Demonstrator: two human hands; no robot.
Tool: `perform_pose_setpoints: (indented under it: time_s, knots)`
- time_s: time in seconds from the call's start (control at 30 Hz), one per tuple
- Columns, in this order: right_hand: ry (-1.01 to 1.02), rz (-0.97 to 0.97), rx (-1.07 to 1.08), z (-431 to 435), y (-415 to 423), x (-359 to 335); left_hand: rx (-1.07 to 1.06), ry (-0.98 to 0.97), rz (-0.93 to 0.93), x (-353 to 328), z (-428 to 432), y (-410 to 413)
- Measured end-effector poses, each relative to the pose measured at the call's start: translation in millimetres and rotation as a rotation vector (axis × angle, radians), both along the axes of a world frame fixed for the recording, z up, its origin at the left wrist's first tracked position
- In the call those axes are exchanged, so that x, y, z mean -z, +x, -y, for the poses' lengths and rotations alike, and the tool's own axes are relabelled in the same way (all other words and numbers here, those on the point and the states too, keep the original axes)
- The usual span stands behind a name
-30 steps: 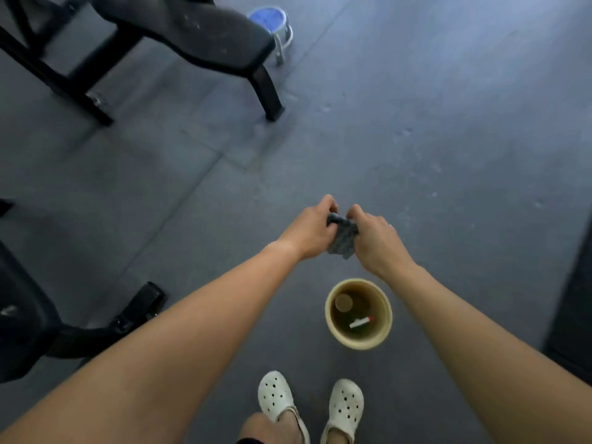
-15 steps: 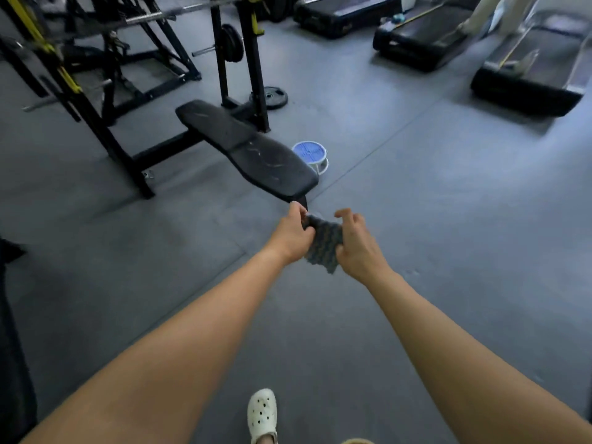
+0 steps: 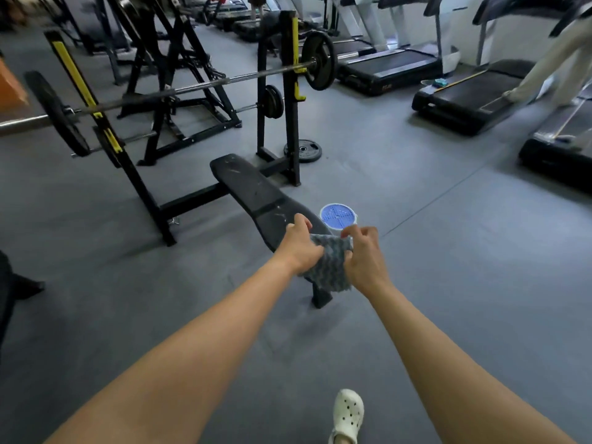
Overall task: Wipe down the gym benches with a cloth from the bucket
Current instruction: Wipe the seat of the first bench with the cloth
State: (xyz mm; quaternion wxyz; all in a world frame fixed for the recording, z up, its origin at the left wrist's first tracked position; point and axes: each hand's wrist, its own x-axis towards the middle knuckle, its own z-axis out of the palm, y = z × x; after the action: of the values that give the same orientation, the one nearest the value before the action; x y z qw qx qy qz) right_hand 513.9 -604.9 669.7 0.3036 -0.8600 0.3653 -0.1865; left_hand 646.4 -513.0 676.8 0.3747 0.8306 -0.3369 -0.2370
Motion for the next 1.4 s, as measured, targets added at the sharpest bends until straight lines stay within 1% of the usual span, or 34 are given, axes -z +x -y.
perform_pose_setpoints:
  time_s: [0.13,0.27,0.37,0.47,0.6,0.67,0.77,0.87,0.97,1.07,1.13,1.23,1.27,1.4]
  knots:
    - [0.027,-0.013,-0.13,79.0,69.9,7.8,-0.032,0.072,-0.069,0.5,66.2,57.1]
    - [0.058,-0.071,-0.249,159.8,136.5,6.8,-0.096,0.175,-0.066,-5.1,131.7,108.5]
    - [0.096,-0.13,-0.313,218.6,186.9,-3.6,-0.141,0.203,-0.015,-7.2,178.5,146.7]
    - [0.107,-0.167,-0.364,255.1,227.9,-15.8,-0.153,0.242,0.018,-7.9,210.4,180.9]
    - [0.18,-0.204,-0.435,300.9,295.9,-30.5,-0.233,0.193,0.066,-7.0,261.9,244.0]
    - [0.123,-0.203,-0.488,327.2,331.1,-26.6,-0.28,0.172,0.091,-1.8,288.5,275.7]
    - [0.007,-0.25,-0.568,371.5,387.2,-10.9,-0.348,0.131,0.092,9.2,325.4,324.7]
    - [-0.046,-0.291,-0.622,414.0,442.1,2.2,-0.325,0.145,0.072,13.5,363.7,373.4]
    - [-0.142,-0.327,-0.675,448.7,486.3,8.5,-0.329,0.161,0.021,16.0,396.7,410.4]
    - [-0.151,-0.337,-0.702,482.6,532.2,6.2,-0.356,0.138,0.023,18.6,428.6,446.7]
    - [-0.202,-0.366,-0.756,500.6,559.3,7.9,-0.378,0.143,0.026,23.7,443.5,469.9]
    - [-0.347,-0.412,-0.949,522.3,601.7,7.8,-0.443,0.165,0.021,33.4,462.2,506.1]
    - [-0.384,-0.442,-0.982,525.1,610.7,9.5,-0.465,0.163,0.019,38.2,464.5,513.2]
    - [-0.403,-0.471,-1.028,546.5,655.3,39.7,-0.549,0.179,-0.011,64.9,485.1,545.6]
